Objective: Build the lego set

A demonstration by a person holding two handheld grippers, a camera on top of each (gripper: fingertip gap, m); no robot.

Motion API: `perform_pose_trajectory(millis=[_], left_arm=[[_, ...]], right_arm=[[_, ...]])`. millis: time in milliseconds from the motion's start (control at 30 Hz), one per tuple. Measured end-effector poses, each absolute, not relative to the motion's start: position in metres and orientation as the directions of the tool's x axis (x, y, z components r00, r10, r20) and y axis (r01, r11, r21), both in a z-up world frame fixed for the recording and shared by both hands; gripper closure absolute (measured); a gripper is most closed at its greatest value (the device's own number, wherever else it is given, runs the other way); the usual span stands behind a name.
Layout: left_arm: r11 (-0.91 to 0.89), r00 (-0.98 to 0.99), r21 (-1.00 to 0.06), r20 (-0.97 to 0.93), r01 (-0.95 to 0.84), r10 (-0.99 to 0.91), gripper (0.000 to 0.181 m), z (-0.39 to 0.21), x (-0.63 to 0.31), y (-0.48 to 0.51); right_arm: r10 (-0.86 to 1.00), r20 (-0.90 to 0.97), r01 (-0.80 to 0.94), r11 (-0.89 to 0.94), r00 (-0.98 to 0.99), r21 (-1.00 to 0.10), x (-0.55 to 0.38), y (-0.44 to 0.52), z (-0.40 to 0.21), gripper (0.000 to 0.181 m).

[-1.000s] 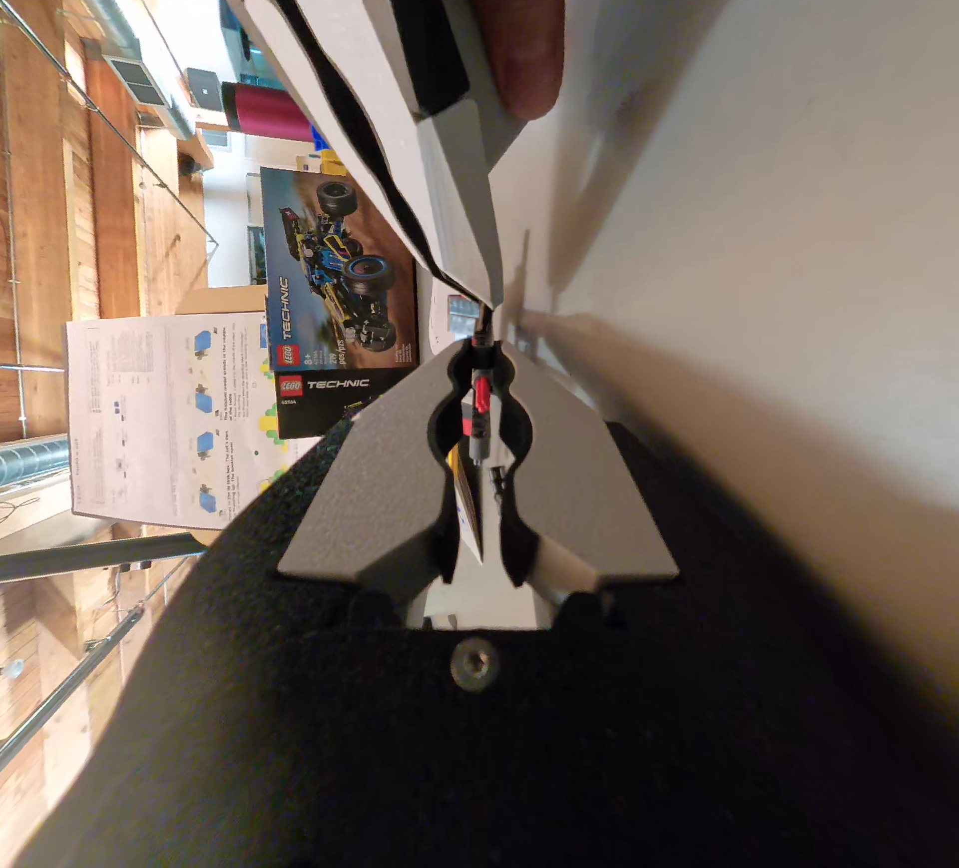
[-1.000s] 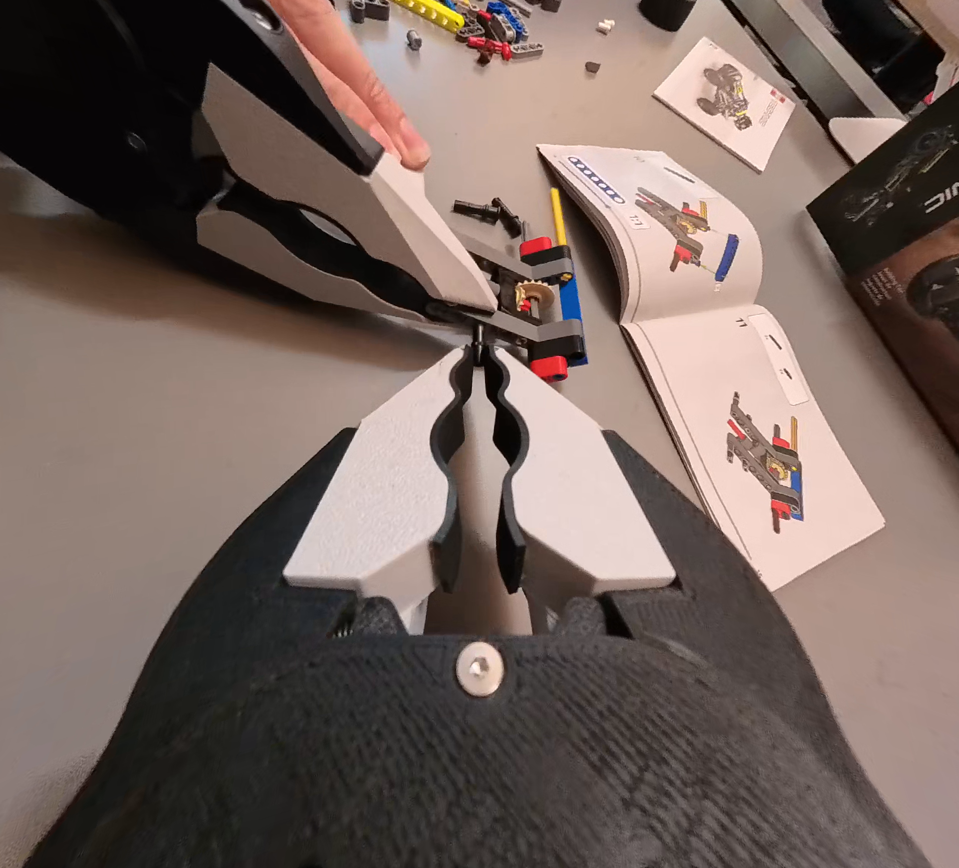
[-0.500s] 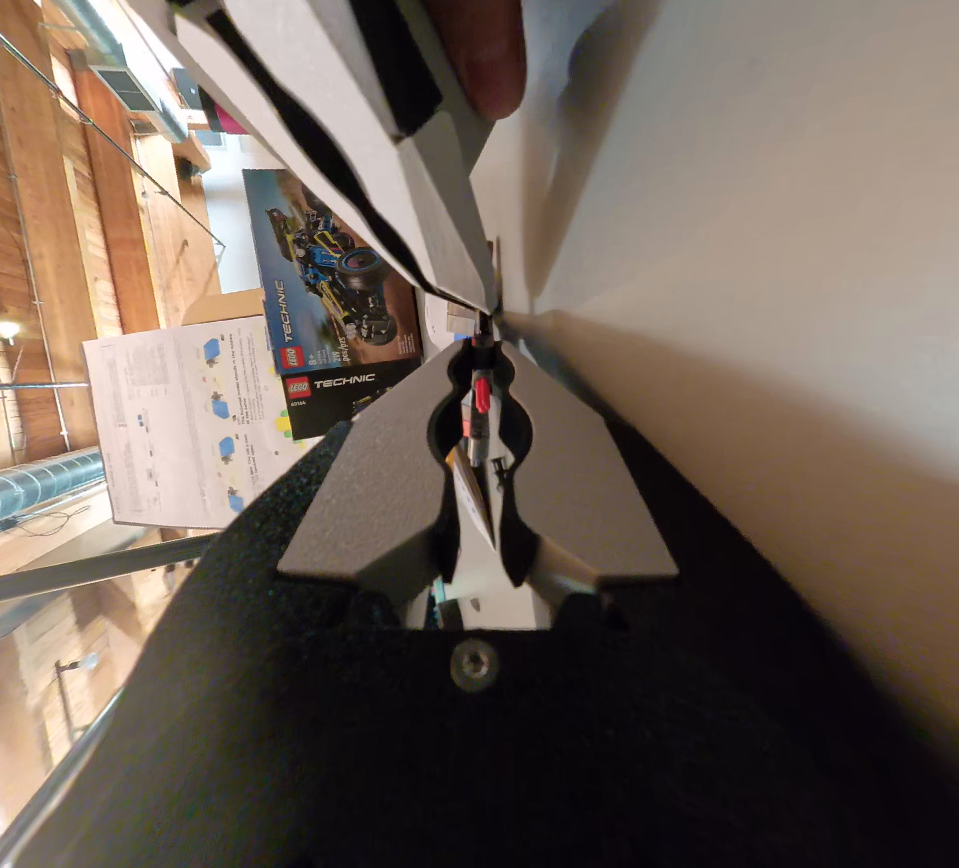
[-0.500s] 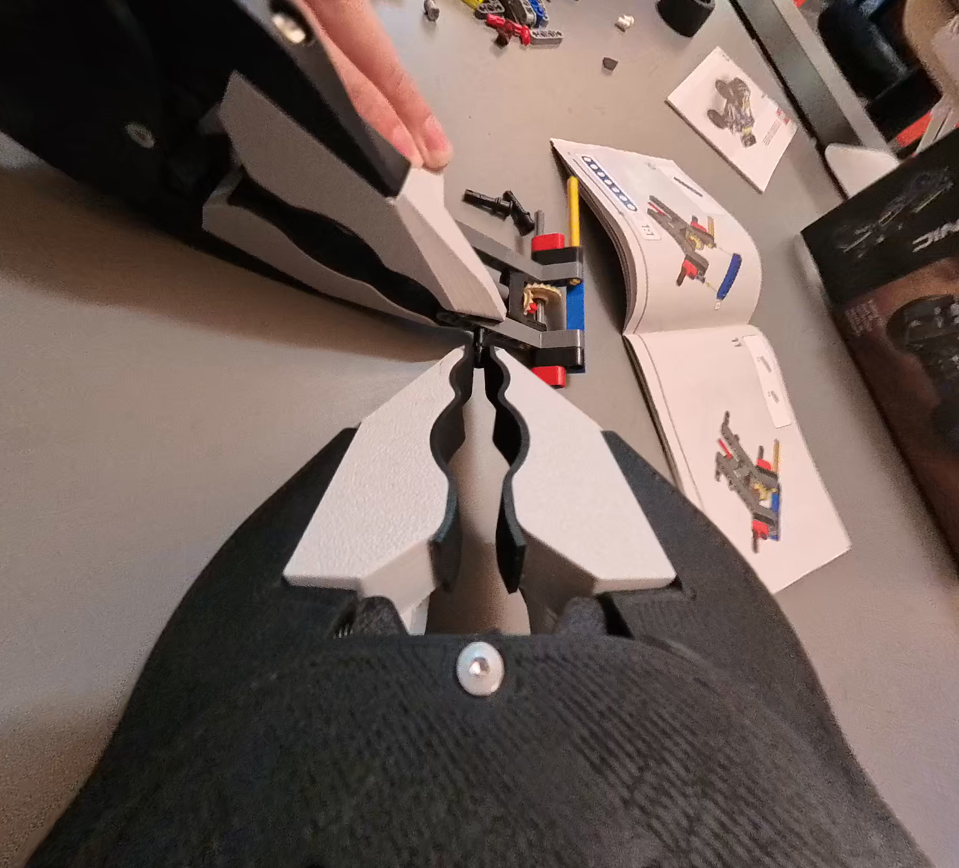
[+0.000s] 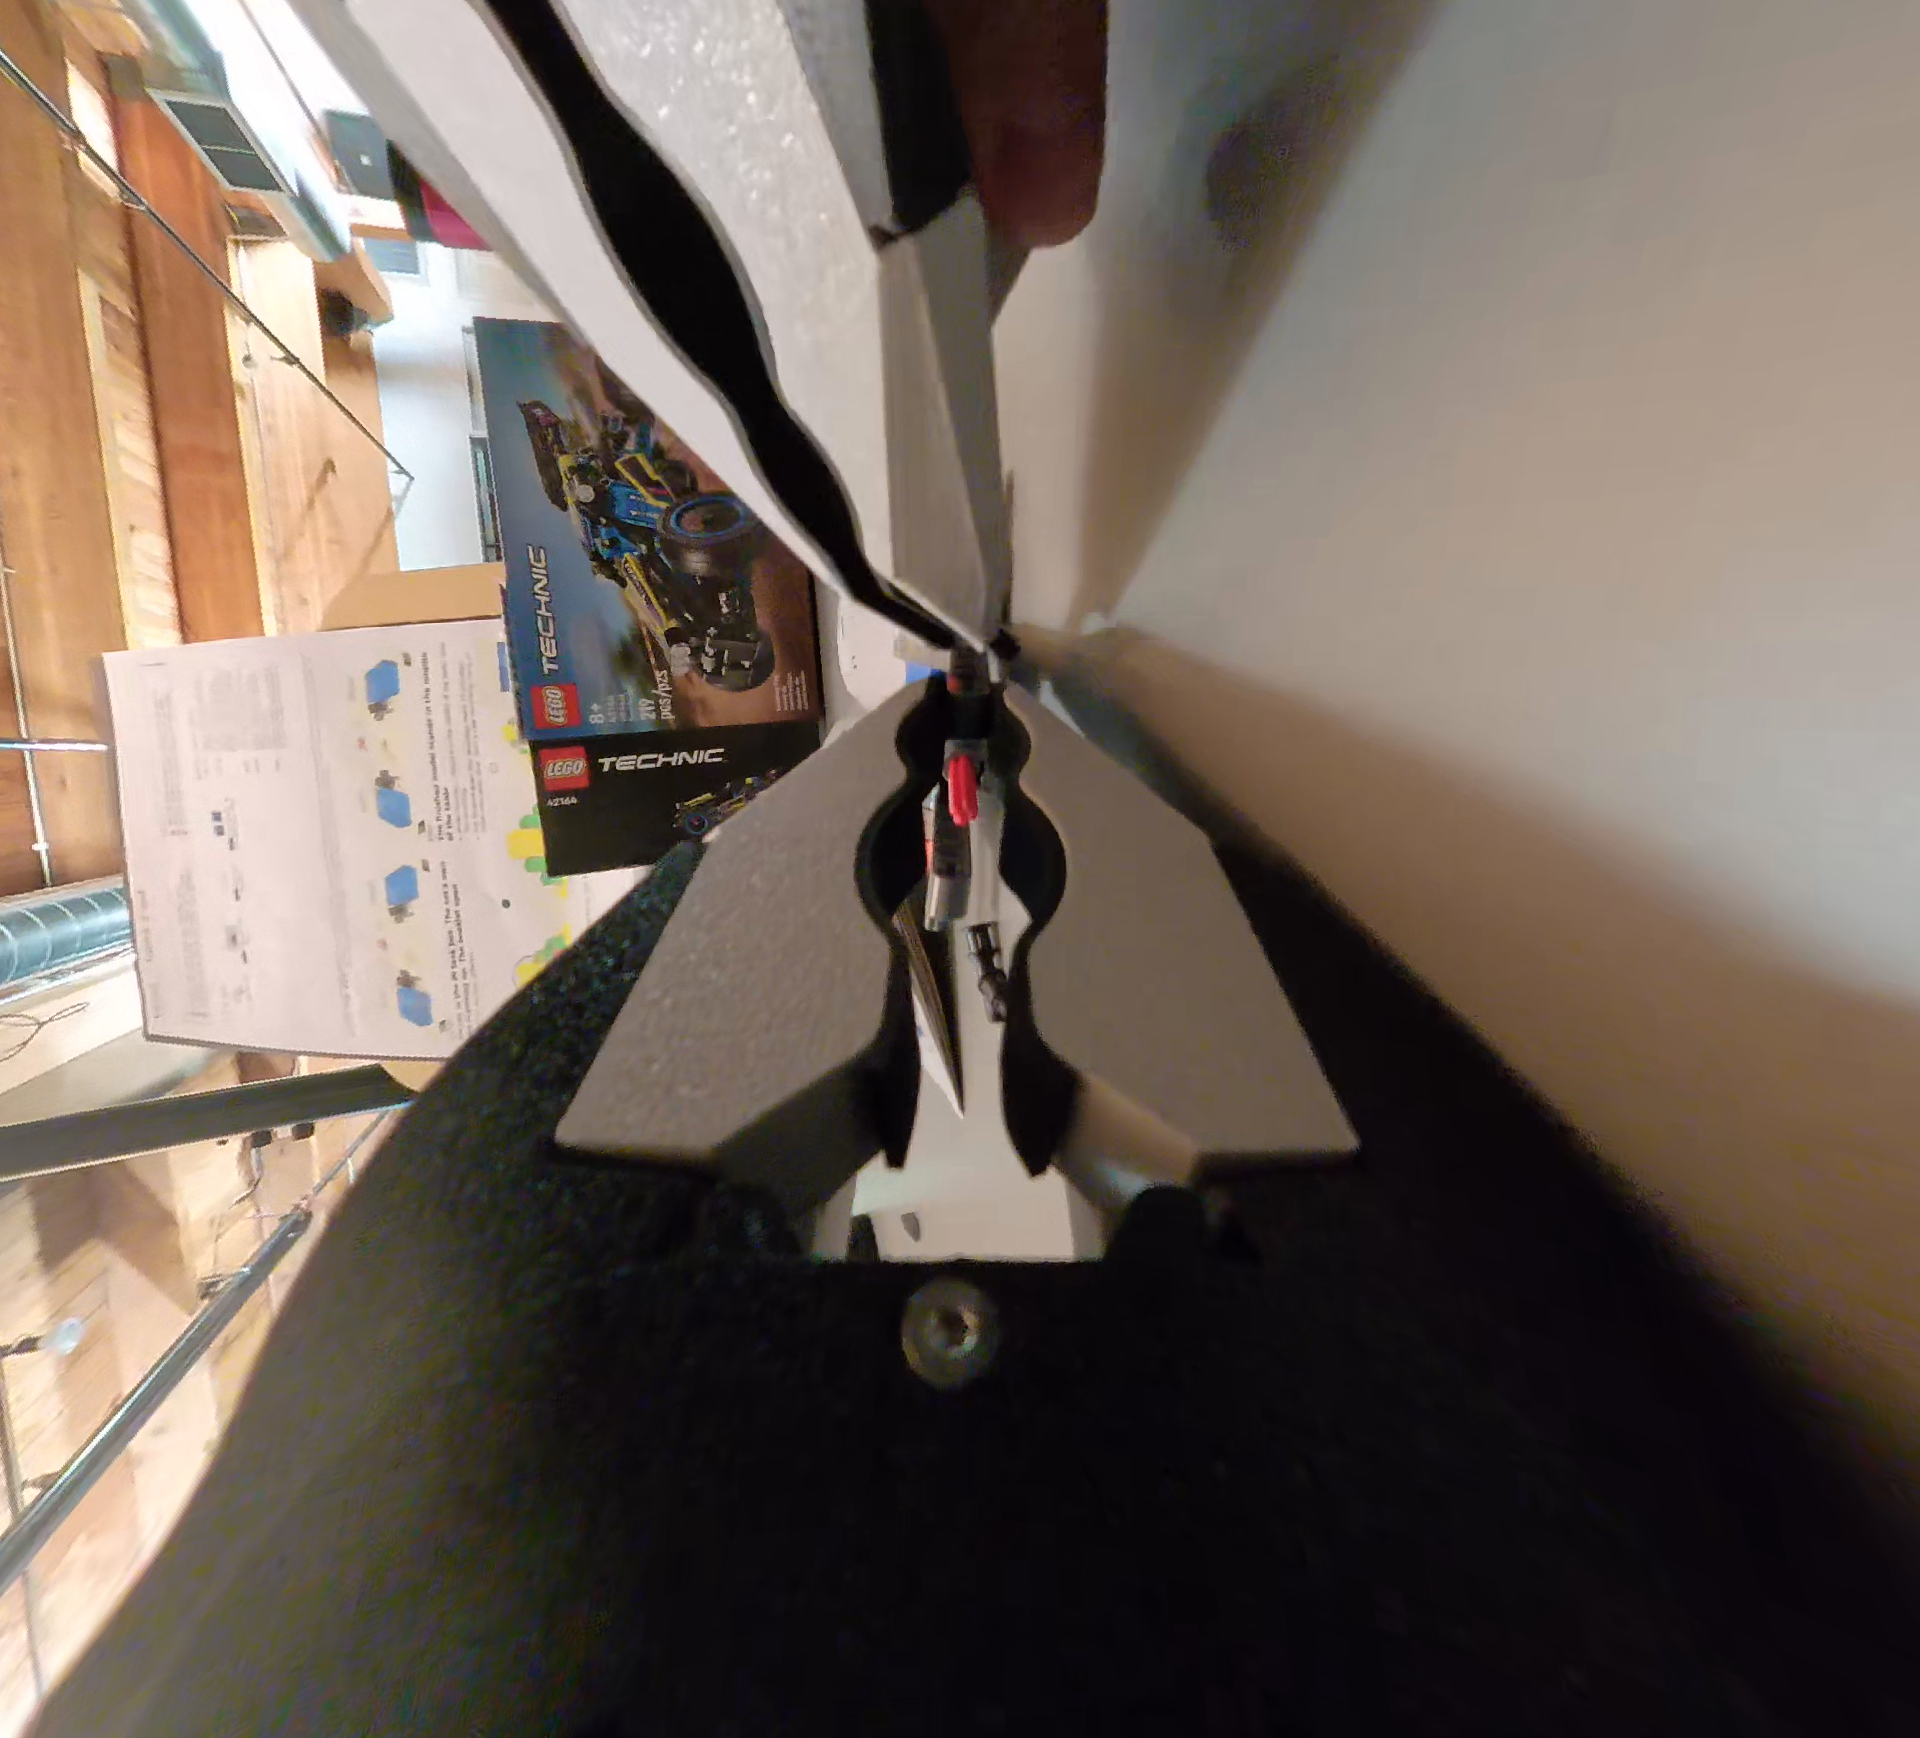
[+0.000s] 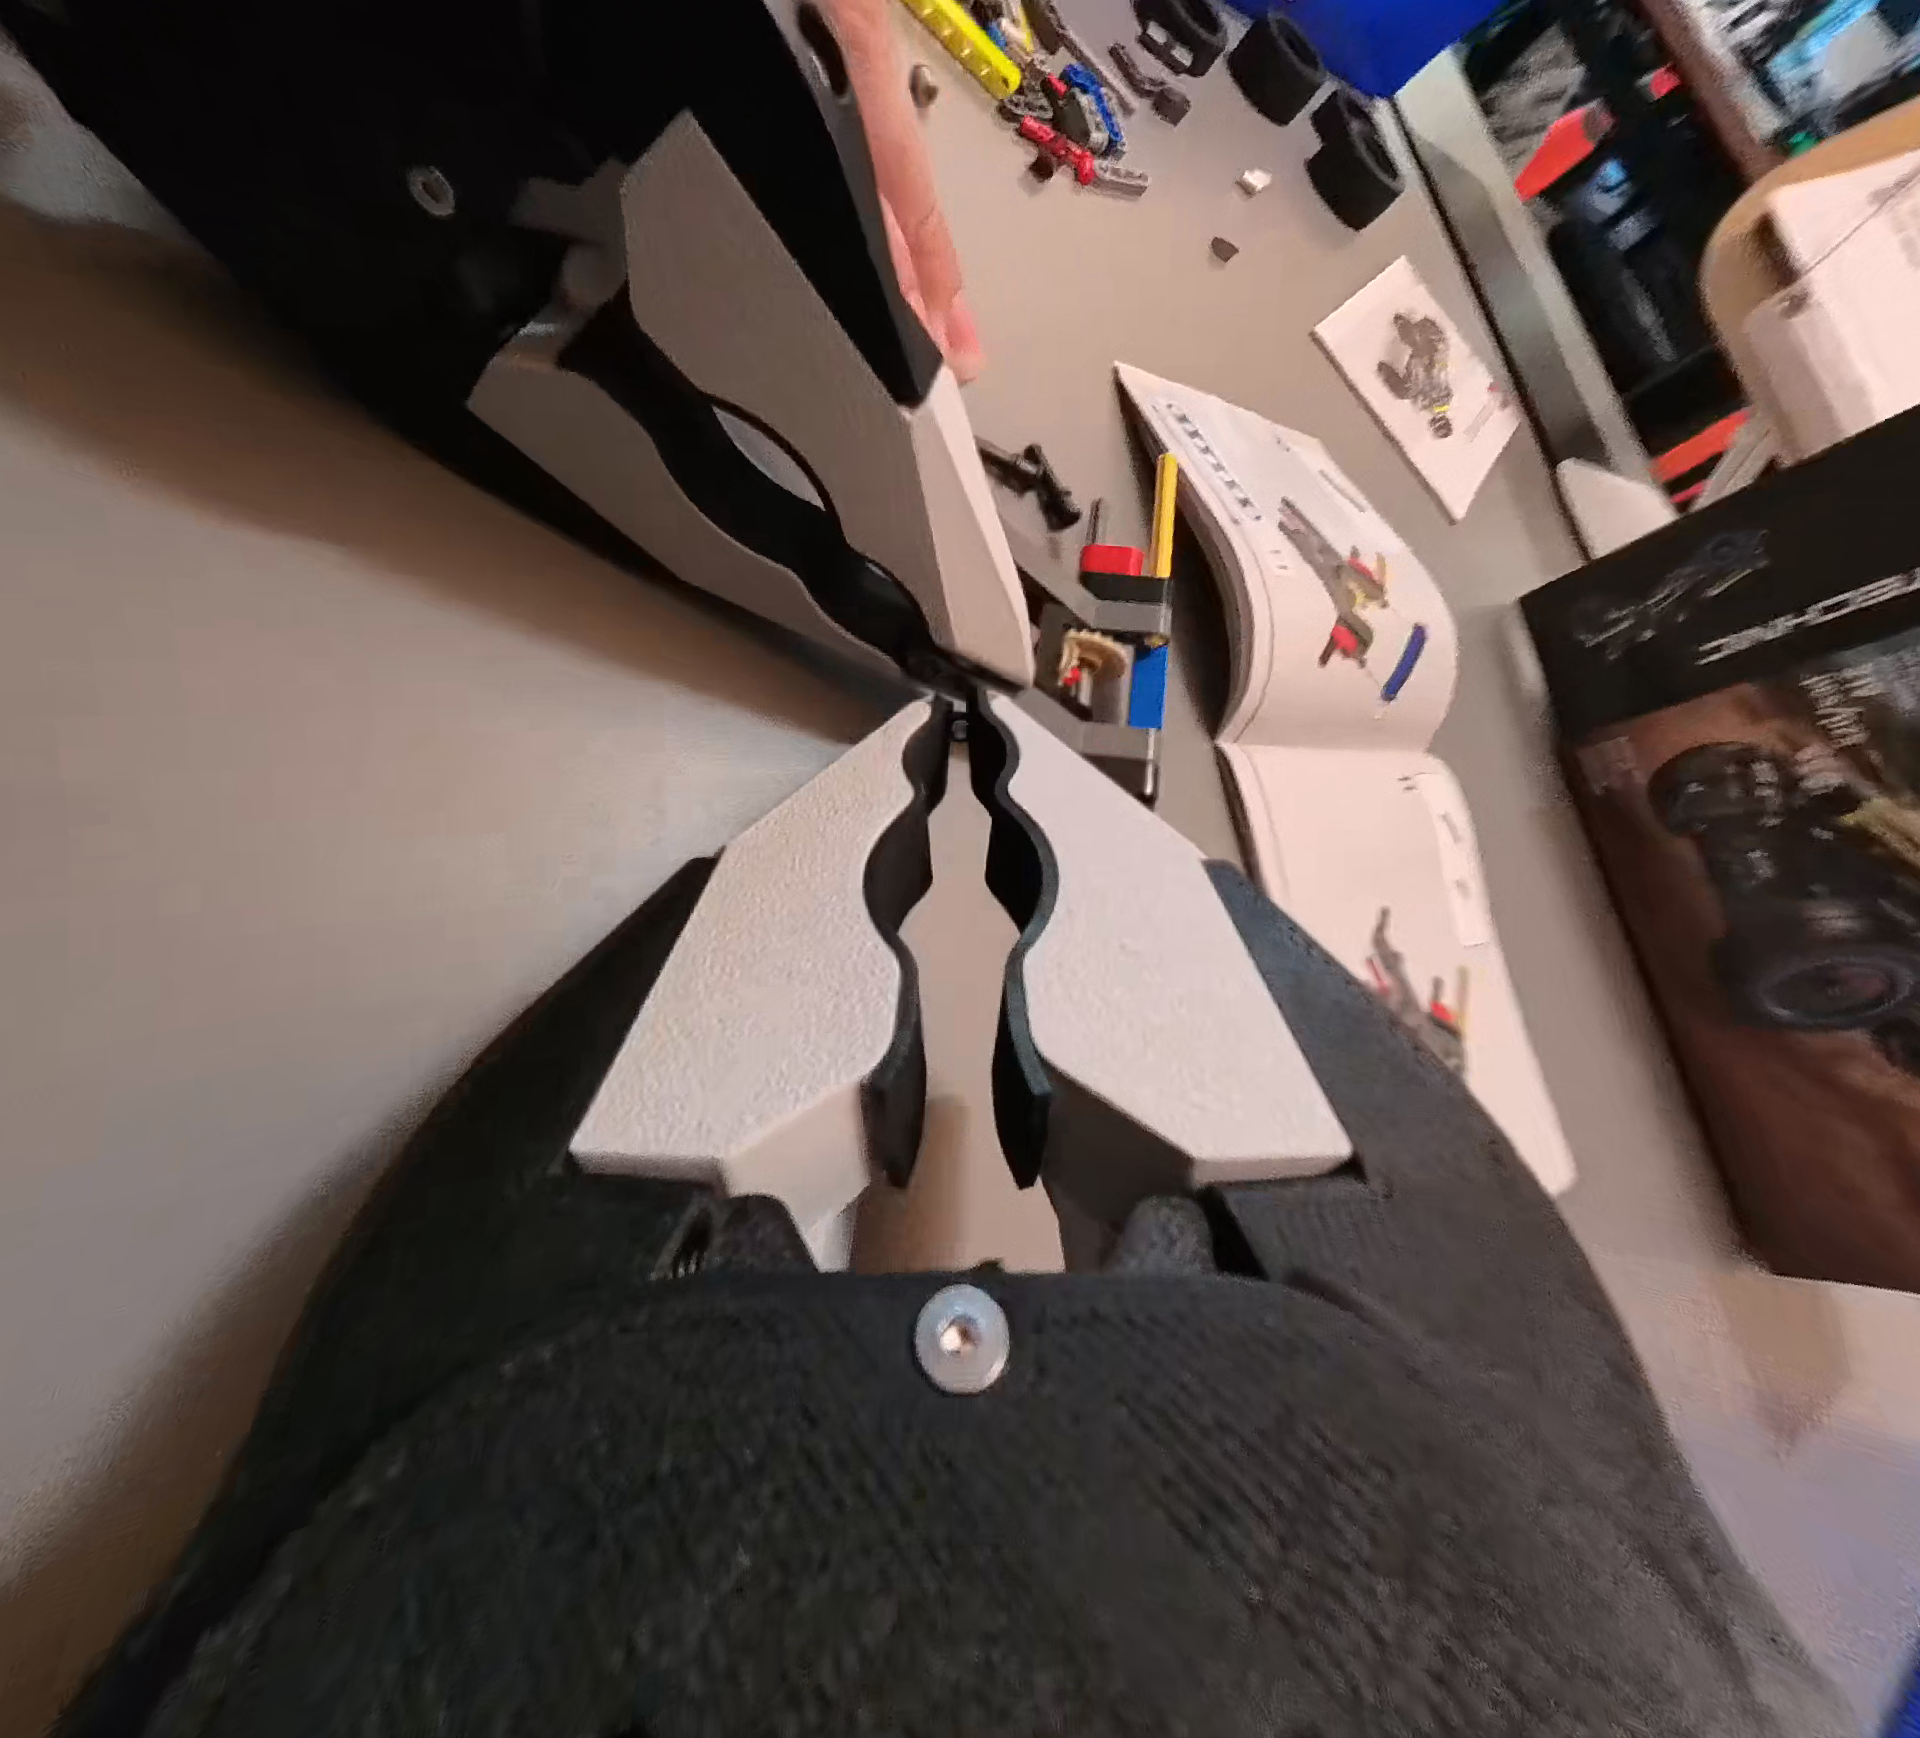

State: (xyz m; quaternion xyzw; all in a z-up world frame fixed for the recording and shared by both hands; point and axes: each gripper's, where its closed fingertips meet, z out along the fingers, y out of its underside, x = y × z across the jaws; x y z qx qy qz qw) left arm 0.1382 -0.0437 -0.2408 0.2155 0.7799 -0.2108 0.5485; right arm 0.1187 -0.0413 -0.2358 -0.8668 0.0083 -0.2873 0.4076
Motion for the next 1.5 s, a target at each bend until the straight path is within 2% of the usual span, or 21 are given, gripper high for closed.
perform_pose_trajectory(millis=[133,233,300,500,667,800,1133,1233,1400,1500], left_arm=[[0.816,-0.290,-0.074,-0.950,0.573,0.118,0.176,-0.241,0.138,-0.044],[0.816,-0.285,-0.067,-0.951,0.574,0.122,0.176,-0.241,0.138,-0.044],[0.817,-0.281,-0.062,-0.951,0.574,0.125,0.176,-0.241,0.138,-0.044],[0.816,-0.278,-0.058,-0.952,0.575,0.128,0.176,-0.241,0.137,-0.044],[0.816,-0.280,-0.061,-0.952,0.575,0.126,0.176,-0.241,0.137,-0.044],[0.815,-0.278,-0.060,-0.952,0.576,0.127,0.176,-0.241,0.137,-0.044],[0.816,-0.279,-0.062,-0.952,0.575,0.125,0.175,-0.240,0.137,-0.044],[0.814,-0.281,-0.065,-0.952,0.577,0.123,0.175,-0.240,0.137,-0.044],[0.807,-0.296,-0.091,-0.949,0.584,0.108,0.176,-0.239,0.135,-0.046],[0.803,-0.309,-0.115,-0.947,0.584,0.090,0.176,-0.238,0.135,-0.046]], right_arm=[[-0.271,0.376,0.100,-0.681,0.886,-0.725,0.117,-0.053,-0.246,0.179],[-0.319,0.201,-0.055,-0.643,0.926,-0.764,0.110,-0.062,-0.246,0.179],[-0.350,0.211,-0.082,-0.664,0.913,-0.744,0.113,-0.074,-0.249,0.179],[-0.355,0.169,-0.117,-0.658,0.920,-0.744,0.110,-0.079,-0.255,0.177],[-0.356,0.140,-0.134,-0.645,0.924,-0.753,0.110,-0.084,-0.254,0.164],[-0.343,0.103,-0.153,-0.642,0.934,-0.752,0.106,-0.081,-0.255,0.173],[-0.374,0.050,-0.211,-0.625,0.926,-0.752,0.109,-0.078,-0.256,0.179],[-0.355,0.083,-0.176,-0.638,0.931,-0.749,0.109,-0.078,-0.256,0.179],[-0.309,0.279,-0.008,-0.681,0.909,-0.732,0.116,-0.066,-0.254,0.178],[-0.316,0.332,0.057,-0.642,0.889,-0.765,0.118,-0.058,-0.242,0.177]])
